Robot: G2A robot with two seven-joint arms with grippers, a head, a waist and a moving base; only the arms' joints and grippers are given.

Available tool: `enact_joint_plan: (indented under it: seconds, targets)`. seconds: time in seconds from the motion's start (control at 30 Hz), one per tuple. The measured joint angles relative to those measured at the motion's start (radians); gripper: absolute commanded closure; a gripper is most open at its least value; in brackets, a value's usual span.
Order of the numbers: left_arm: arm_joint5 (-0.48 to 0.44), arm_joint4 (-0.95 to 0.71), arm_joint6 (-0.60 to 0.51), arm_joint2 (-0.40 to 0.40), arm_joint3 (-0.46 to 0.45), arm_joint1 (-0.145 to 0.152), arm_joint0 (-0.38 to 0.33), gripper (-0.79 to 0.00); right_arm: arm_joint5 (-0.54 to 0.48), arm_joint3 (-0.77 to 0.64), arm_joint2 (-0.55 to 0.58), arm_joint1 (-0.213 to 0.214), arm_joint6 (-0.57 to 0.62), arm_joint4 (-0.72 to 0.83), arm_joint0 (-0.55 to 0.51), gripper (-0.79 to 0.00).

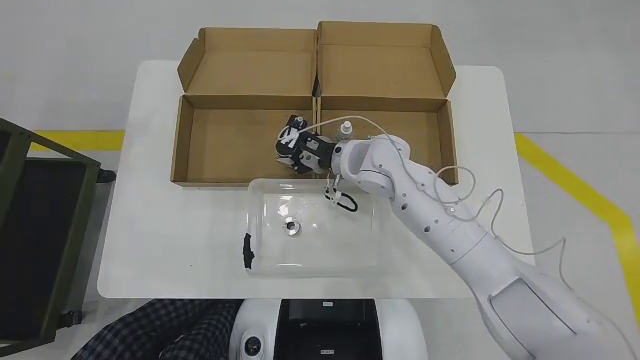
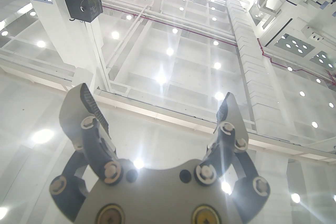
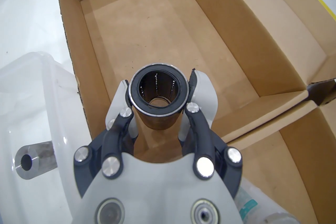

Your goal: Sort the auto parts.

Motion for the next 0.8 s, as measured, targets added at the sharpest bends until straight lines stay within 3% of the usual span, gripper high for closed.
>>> enact_joint_plan:
  seconds: [0.2,0.27,0.33,0.8]
  targets:
    - [0.000,0.000,0.000,0.000,0.000,0.000,0.000,-0.785,-0.002,0.001,0.008,-0.005,0.006,-0.008,0.001,-0.406]
    - [0.000,0.000,0.000,0.000,0.000,0.000,0.000,-0.785,-0.002,-0.003,0.011,-0.005,0.009,-0.012,-0.002,-0.533]
    - [0.000,0.000,0.000,0.000,0.000,0.000,0.000,-0.785,-0.002,-0.007,0.015,-0.006,0.010,-0.017,-0.005,-0.585]
    - [0.000,0.000,0.000,0.000,0.000,0.000,0.000,-0.785,-0.014,-0.155,0.077,0.009,-0.003,-0.069,-0.046,-0.600]
